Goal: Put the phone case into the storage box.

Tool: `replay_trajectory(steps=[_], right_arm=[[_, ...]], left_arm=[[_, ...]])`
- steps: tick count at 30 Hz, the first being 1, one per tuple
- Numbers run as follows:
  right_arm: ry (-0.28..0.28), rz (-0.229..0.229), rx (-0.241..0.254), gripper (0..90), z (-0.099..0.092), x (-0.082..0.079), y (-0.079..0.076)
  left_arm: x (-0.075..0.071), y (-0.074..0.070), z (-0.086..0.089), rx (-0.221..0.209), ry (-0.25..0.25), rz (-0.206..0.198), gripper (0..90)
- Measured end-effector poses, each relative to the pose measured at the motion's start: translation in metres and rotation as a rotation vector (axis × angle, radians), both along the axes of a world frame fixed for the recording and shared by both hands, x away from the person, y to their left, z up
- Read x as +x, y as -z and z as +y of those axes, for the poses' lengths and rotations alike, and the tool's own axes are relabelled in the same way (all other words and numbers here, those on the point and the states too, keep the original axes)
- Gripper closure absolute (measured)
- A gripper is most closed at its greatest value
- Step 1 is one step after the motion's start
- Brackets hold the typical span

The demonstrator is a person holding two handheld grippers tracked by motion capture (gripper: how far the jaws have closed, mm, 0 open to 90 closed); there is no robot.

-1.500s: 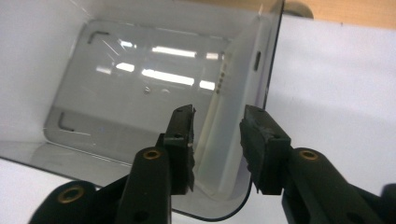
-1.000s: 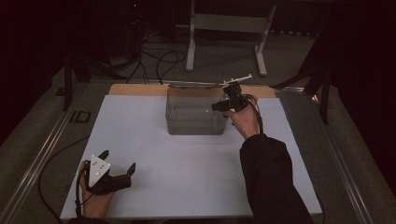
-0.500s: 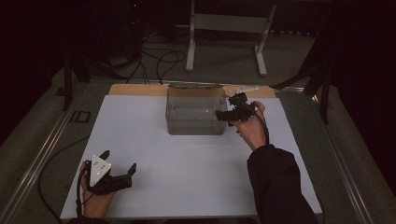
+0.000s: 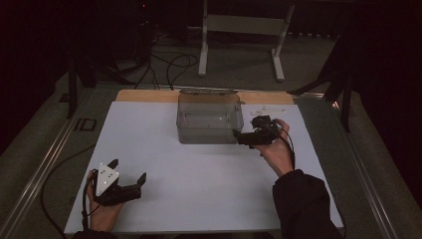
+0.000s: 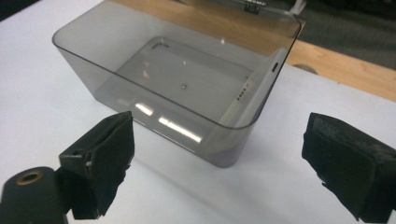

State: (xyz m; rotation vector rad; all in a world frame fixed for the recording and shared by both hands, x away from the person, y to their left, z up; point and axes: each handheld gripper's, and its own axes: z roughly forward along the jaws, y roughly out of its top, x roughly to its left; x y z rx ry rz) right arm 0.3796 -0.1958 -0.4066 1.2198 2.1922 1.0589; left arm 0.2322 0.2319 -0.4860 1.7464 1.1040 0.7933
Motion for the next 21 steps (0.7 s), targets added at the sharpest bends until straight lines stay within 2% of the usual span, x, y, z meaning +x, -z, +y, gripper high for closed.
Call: replay_trajectory(steps=[2, 4, 14, 17, 19, 21], right_arm=[[-0.005, -0.014, 0.005, 9.3, -0.002, -0.004, 0.001], [-0.009, -0.044, 0.027, 9.3, -0.008, -0.015, 0.006], [-0.045, -0.103, 0.082, 9.2, -0.026, -0.048, 0.013], [-0.055, -0.102, 0.062, 9.2, -0.028, -0.055, 0.013], [-0.062, -0.127, 0.056, 9.0, -0.029, -0.063, 0.013], [-0.084, -0.14, 0.07, 9.0, -0.03, -0.072, 0.012]], left_arm=[[0.0, -0.001, 0.0, -0.003, -0.001, -0.002, 0.4], [0.001, -0.001, 0.0, -0.006, 0.0, -0.003, 0.4], [0.007, -0.006, 0.005, -0.028, -0.008, -0.004, 0.4], [0.007, -0.006, 0.005, -0.028, 0.004, -0.002, 0.4], [0.008, -0.007, 0.005, -0.024, 0.012, -0.001, 0.4], [0.008, -0.009, 0.006, -0.035, 0.02, -0.001, 0.4]])
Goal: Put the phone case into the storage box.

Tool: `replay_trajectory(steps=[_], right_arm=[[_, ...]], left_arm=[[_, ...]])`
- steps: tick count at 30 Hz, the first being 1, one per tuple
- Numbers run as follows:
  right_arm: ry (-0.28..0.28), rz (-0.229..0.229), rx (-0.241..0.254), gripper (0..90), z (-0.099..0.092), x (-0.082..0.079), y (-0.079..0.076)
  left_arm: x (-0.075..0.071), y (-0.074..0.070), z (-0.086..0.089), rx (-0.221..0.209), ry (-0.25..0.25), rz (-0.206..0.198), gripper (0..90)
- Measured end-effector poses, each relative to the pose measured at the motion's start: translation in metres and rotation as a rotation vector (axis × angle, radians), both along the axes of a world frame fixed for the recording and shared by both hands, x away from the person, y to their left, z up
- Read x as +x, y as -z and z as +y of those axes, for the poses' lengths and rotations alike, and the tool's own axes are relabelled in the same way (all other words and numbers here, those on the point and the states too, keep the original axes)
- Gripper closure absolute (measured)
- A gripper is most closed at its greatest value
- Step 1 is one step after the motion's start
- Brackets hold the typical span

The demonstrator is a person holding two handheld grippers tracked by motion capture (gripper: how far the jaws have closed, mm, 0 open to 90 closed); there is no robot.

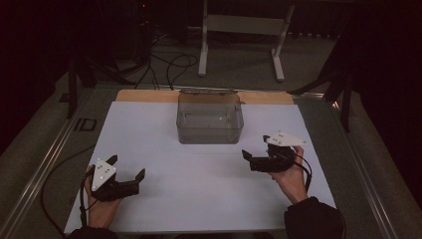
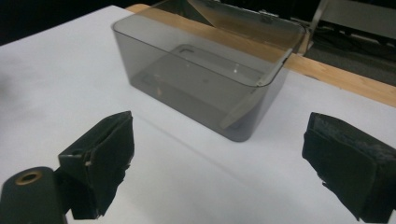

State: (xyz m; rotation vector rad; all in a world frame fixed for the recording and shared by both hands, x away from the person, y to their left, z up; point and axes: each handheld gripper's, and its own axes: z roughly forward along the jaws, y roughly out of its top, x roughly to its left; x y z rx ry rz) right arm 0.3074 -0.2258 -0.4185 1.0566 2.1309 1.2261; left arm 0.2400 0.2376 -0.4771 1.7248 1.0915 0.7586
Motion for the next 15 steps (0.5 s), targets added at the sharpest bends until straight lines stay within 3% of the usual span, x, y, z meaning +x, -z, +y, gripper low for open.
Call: replay_trajectory(steps=[4, 8, 10, 15], right_arm=[[-0.007, -0.001, -0.001, 9.0, -0.003, -0.011, -0.003], [-0.01, 0.026, 0.0, 9.0, -0.006, -0.017, -0.001], [0.001, 0.023, -0.015, 9.0, -0.008, -0.02, 0.003], [0.028, 0.017, 0.009, 9.1, -0.016, -0.027, 0.01]], left_arm=[[0.0, -0.002, 0.001, -0.014, 0.004, -0.007, 0.4], [0.0, -0.004, 0.002, -0.025, 0.012, -0.013, 0.4], [0.0, -0.006, 0.001, -0.025, 0.016, -0.017, 0.4], [-0.001, -0.008, 0.0, -0.028, 0.039, -0.026, 0.4]])
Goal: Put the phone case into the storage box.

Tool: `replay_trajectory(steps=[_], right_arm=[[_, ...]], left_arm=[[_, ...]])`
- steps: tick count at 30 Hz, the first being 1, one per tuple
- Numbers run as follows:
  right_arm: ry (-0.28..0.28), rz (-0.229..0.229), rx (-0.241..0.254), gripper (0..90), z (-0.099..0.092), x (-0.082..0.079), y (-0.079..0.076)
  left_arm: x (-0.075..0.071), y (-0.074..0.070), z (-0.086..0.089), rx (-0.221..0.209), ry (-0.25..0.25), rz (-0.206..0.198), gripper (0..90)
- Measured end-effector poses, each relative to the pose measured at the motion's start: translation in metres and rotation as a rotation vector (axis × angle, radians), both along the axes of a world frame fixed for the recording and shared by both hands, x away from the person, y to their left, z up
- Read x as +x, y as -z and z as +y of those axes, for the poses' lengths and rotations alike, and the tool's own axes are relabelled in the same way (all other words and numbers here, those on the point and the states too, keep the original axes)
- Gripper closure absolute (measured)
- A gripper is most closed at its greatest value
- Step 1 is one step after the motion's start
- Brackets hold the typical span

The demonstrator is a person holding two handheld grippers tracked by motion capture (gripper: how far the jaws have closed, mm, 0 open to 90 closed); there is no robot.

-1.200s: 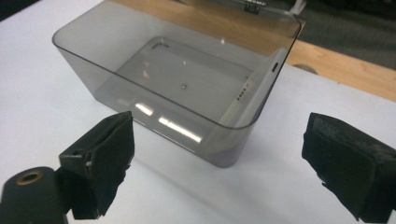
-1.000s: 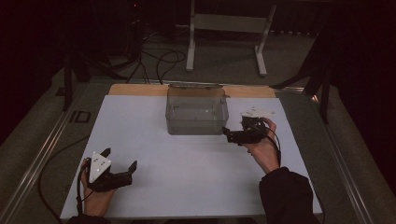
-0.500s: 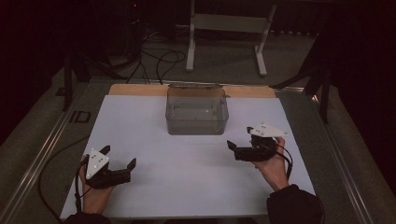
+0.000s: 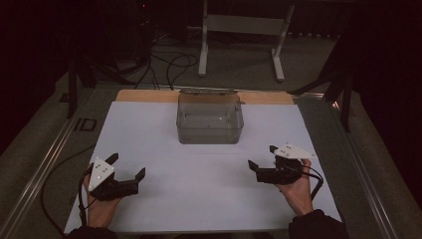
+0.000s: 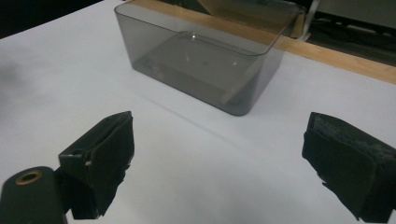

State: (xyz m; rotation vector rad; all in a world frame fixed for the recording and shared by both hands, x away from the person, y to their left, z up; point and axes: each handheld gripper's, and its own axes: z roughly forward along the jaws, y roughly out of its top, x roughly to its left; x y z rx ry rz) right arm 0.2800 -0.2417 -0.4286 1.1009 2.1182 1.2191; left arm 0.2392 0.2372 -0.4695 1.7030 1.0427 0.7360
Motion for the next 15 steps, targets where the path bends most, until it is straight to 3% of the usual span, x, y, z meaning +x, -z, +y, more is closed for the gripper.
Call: replay_trajectory(steps=[5, 7, 10, 15], right_arm=[[0.02, -0.028, 0.037, 9.1, -0.008, -0.005, 0.008], [0.042, -0.055, 0.073, 9.1, -0.016, -0.009, 0.021], [0.036, -0.06, 0.105, 9.1, -0.023, -0.015, 0.031], [0.024, -0.106, 0.112, 9.0, -0.026, -0.022, 0.038]], left_arm=[[0.0, 0.0, 0.0, -0.009, 0.012, -0.007, 0.4], [-0.001, 0.0, 0.0, -0.017, 0.015, -0.012, 0.4], [-0.001, 0.001, -0.001, -0.023, 0.02, -0.015, 0.4], [-0.002, 0.003, -0.002, -0.015, 0.029, -0.015, 0.4]])
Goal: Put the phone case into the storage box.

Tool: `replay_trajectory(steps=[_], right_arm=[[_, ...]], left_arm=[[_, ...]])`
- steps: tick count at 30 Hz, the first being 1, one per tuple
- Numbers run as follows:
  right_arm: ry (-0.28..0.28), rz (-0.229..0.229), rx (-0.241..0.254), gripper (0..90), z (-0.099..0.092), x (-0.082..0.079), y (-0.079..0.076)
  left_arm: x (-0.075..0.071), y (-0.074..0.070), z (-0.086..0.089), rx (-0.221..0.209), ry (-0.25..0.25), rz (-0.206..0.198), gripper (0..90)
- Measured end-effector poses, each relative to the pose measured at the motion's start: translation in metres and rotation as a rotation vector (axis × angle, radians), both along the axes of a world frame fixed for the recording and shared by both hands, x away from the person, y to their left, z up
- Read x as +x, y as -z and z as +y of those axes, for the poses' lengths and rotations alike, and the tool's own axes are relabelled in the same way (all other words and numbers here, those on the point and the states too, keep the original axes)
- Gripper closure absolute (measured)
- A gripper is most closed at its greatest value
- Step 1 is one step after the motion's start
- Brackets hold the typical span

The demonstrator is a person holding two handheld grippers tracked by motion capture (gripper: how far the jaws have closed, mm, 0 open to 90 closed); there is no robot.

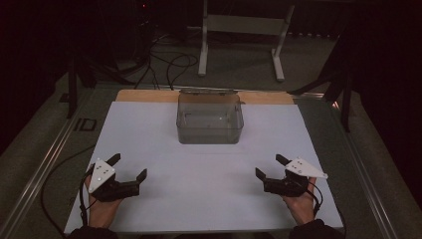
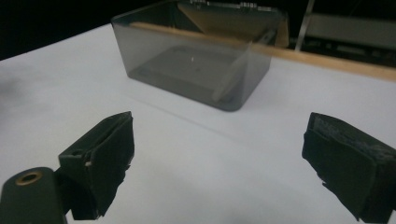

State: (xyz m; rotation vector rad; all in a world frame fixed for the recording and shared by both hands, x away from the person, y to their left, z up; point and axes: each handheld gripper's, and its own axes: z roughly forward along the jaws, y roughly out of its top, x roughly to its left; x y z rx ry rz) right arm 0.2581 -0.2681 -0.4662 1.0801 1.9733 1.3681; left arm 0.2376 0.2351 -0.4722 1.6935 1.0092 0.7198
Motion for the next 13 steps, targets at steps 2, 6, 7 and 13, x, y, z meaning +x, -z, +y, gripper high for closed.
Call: replay_trajectory(steps=[2, 6, 7, 13], right_arm=[[0.002, -0.011, 0.011, 9.1, -0.0017, -0.0018, 0.0016], [0.007, -0.032, 0.01, 9.0, -0.0054, -0.0054, 0.0036], [0.004, -0.035, 0.016, 9.0, -0.0061, -0.0063, 0.0046], [-0.006, -0.031, 0.027, 9.0, -0.0075, -0.0064, 0.0088]], left_arm=[[-0.0002, 0.0005, -0.0006, 0.003, -0.001, -0.002, 0.4], [-0.002, 0.0025, -0.0023, 0.019, 0.005, -0.009, 0.4], [-0.0019, 0.0029, -0.0023, 0.018, 0.007, -0.009, 0.4], [-0.0018, 0.0047, -0.0032, 0.025, 0.003, -0.006, 0.4]])
